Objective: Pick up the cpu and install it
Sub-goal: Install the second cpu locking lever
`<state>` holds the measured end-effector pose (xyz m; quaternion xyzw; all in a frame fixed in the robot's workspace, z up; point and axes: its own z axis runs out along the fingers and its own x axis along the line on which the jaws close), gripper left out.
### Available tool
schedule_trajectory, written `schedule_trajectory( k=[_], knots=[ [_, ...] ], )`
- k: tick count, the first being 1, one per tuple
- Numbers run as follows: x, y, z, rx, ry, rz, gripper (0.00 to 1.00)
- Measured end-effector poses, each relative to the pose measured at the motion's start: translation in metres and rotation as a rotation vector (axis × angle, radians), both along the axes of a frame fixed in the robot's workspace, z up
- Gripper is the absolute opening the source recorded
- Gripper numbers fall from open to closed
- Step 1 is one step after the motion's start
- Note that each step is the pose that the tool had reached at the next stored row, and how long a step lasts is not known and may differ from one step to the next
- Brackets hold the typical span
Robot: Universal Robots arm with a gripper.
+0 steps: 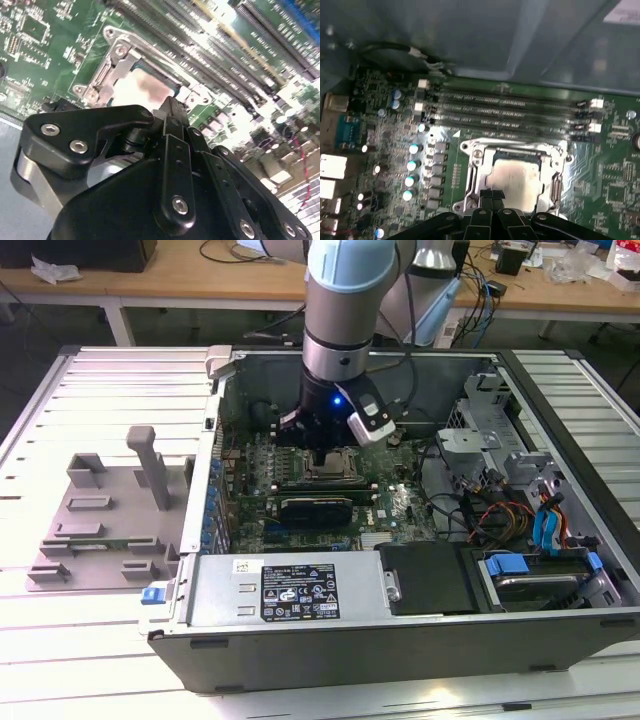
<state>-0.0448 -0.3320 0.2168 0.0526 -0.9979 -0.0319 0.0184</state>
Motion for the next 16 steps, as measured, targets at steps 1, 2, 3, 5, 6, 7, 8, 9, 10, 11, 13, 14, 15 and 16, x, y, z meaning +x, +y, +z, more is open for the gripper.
schedule_trajectory(
  k=[1, 2, 3, 5, 6, 7, 8, 9, 10, 11, 13, 14, 15, 16],
  knots=[
    [0.0011, 0.0042, 0.0000, -0.0013, 0.0002, 0.000, 0.11],
    [0.0016, 0.0066, 0.0000, -0.0021, 0.0003, 0.000, 0.11],
    [0.0024, 0.0102, -0.0001, -0.0035, 0.0002, 0.000, 0.11],
    [0.0036, 0.0165, 0.0001, -0.0067, 0.0004, 0.000, 0.11],
    [0.0036, 0.0184, 0.0005, -0.0077, 0.0004, 0.000, 0.11],
    [0.0037, 0.0200, 0.0036, -0.0125, 0.0005, 0.000, 0.11],
    [0.0041, 0.0201, 0.0067, -0.0138, 0.0004, 0.000, 0.11],
    [0.0050, 0.0201, 0.0085, -0.0138, 0.0004, 0.000, 0.11],
    [0.0054, 0.0201, 0.0109, -0.0139, 0.0004, 0.000, 0.11],
    [0.0054, 0.0201, 0.0136, -0.0139, 0.0004, 0.000, 0.11],
    [0.0055, 0.0201, 0.0167, -0.0140, 0.0004, 0.000, 0.11],
    [0.0055, 0.0201, 0.0172, -0.0138, 0.0004, 0.000, 0.11],
    [0.0055, 0.0201, 0.0172, -0.0135, 0.0002, 0.000, 0.11],
    [0.0055, 0.0201, 0.0172, -0.0136, 0.0002, 0.000, 0.11]
  ],
)
